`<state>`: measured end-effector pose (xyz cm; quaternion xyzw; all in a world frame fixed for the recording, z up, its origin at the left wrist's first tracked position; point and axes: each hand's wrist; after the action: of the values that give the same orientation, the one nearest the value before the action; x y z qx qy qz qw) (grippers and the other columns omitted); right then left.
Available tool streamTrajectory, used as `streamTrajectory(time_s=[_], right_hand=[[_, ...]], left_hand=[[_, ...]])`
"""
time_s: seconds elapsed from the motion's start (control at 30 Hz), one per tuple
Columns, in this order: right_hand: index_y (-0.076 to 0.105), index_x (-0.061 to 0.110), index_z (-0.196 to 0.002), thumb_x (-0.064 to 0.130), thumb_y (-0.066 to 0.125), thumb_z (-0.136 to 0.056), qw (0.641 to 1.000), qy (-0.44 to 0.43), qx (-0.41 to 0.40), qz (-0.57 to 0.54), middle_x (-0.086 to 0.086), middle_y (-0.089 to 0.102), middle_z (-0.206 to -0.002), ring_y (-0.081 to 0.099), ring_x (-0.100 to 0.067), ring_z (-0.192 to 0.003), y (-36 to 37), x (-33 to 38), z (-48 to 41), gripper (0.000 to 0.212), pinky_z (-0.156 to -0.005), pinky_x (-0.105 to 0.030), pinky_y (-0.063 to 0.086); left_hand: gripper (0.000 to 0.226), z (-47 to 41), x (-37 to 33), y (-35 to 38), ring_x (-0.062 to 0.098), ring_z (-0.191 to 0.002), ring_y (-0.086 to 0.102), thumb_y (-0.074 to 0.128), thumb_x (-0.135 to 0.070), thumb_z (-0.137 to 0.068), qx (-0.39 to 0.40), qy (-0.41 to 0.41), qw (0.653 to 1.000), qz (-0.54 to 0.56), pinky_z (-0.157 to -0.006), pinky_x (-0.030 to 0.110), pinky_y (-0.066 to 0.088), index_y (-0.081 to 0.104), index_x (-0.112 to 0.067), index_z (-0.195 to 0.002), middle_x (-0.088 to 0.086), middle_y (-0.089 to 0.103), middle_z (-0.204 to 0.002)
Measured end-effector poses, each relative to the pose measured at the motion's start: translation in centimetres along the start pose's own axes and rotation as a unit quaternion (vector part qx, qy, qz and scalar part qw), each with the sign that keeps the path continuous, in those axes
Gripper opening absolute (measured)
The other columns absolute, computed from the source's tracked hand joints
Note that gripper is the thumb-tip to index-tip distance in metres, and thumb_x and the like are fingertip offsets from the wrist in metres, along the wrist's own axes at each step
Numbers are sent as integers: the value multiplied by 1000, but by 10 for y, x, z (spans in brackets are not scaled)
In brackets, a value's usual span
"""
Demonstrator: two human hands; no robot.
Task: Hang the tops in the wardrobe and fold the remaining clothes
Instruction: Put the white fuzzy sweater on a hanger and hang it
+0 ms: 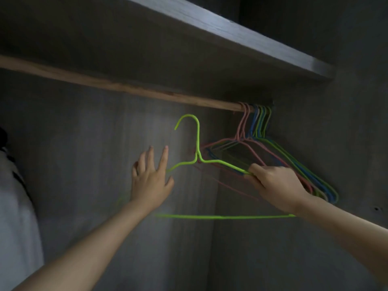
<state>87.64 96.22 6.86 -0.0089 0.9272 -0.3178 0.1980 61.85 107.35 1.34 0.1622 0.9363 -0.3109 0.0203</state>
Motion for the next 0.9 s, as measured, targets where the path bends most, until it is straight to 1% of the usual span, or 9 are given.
streamTrajectory(time_s=[0.07, 0.17, 0.27, 0.33, 0.43, 0.5, 0.63, 0.77, 0.9], right_hand=[[59, 9, -86, 30, 56, -92, 999, 22, 45, -6, -5, 66, -72, 64, -32, -67, -4, 1, 12, 22, -51, -31, 37], [53, 15, -98, 40, 38, -97, 994, 69, 84, -5, -2, 66, -86, 62, -29, -85, -7, -8, 30, 29, -61, -33, 33], [52, 16, -99, 40, 39, -97, 988, 119, 99, -11, -3, 65, -89, 60, -30, -87, -19, -16, 49, 27, -60, -33, 27], [53, 15, -100, 39, 41, -96, 983, 155, 96, 19, -4, 66, -89, 60, -32, -85, -29, -22, 68, 27, -59, -33, 30], [54, 12, -102, 35, 44, -96, 970, 206, 103, 71, -6, 67, -90, 60, -37, -84, -48, -25, 102, 25, -61, -35, 38], [55, 10, -104, 33, 45, -96, 960, 231, 128, 92, -8, 68, -90, 61, -38, -82, -65, -28, 130, 26, -60, -34, 36], [55, 9, -102, 35, 43, -97, 934, 284, 168, 135, -7, 69, -90, 61, -39, -82, -108, -34, 198, 29, -59, -35, 36], [57, 3, -96, 30, 48, -96, 919, 310, 187, 155, -14, 69, -85, 61, -43, -78, -149, -28, 257, 28, -57, -35, 32], [59, 1, -97, 27, 52, -95, 898, 340, 209, 183, -14, 70, -83, 63, -41, -72, -186, -20, 310, 27, -56, -37, 40]], left_hand=[[70, 2, -4, 8, 31, -131, 35, 52, -31, -90, 1, 19, 1000, 22, -100, 41, 29, 18, -20, -149, 15, 37, -145], [47, 9, -12, 15, 37, -102, 60, 49, -20, -92, 37, 13, 993, 107, -79, 41, 45, 44, -18, -138, 15, 64, -116], [40, 23, -29, 21, 39, -96, 62, 52, -16, -90, 47, 29, 981, 185, -73, 42, 47, 54, -18, -130, 12, 67, -113], [35, 30, -47, 24, 37, -95, 63, 54, -17, -90, 55, 62, 970, 229, -72, 41, 47, 59, -19, -125, 12, 68, -110], [19, 42, -74, 19, 33, -67, 67, 62, -15, -84, 21, 150, 932, 329, -54, 32, 48, 71, -10, -100, 13, 71, -82], [27, 56, -95, 16, 26, -52, 65, 53, -23, -82, -8, 220, 898, 381, -45, 26, 48, 72, -5, -89, 10, 69, -69], [38, 93, -142, 14, 29, -60, 69, 43, -25, -85, 1, 299, 840, 453, -47, 38, 55, 71, -2, -98, 11, 72, -80], [38, 129, -186, 6, 28, -58, 68, 42, -20, -86, 14, 352, 801, 485, -46, 34, 54, 71, -1, -101, 10, 73, -83], [42, 163, -231, -3, 33, -56, 66, 39, -24, -86, 59, 376, 758, 529, -47, 40, 54, 69, -2, -106, 15, 71, -81]])
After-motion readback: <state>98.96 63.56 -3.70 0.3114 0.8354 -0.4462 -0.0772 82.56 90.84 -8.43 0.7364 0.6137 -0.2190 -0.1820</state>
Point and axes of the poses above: each hand's wrist, its own z-axis away from the middle knuckle, its own y-axis out of the palm, x = y × z
